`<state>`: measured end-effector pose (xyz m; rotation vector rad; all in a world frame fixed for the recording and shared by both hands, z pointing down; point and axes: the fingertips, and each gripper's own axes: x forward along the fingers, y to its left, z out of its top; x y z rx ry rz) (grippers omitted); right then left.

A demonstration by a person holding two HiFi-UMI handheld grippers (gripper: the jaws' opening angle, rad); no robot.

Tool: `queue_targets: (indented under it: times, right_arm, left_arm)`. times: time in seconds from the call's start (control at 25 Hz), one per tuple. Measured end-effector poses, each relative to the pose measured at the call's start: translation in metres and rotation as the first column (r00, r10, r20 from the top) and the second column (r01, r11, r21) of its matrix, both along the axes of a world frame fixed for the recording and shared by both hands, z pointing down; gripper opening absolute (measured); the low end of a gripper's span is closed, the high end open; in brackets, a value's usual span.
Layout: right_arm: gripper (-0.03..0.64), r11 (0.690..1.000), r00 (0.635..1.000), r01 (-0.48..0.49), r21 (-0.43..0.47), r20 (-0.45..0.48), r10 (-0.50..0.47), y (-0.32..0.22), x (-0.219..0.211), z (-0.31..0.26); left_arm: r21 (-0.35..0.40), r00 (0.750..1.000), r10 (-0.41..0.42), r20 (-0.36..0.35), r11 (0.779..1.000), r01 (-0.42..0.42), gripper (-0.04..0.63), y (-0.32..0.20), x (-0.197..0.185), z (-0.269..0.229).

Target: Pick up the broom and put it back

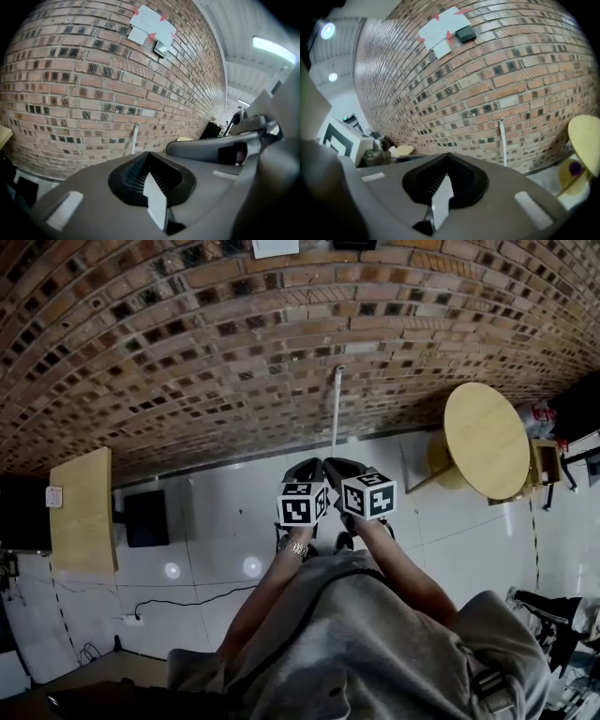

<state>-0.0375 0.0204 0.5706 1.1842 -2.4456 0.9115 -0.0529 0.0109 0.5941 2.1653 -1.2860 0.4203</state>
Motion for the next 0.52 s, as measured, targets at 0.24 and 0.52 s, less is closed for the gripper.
queue_targets:
  times: [0.24, 0.52]
  right_arm:
    - [-0.005, 0.999, 0.999, 0.003, 0.054, -0.043, 0.0, -0.004, 0.015, -0.017]
    - [-0.004, 1.0, 0.997, -0.024, 0.015, -0.08, 0.025, 0.0, 0.048, -0.001]
  left_arm:
    - [0.025, 1.0, -0.006, -0.002, 1.0, 0.006, -0.032, -0.008, 0.015, -0.013]
    - [0.023, 1.0, 0.015, 0.023, 1.0, -0.016, -0.032, -0.008, 0.049, -0.008]
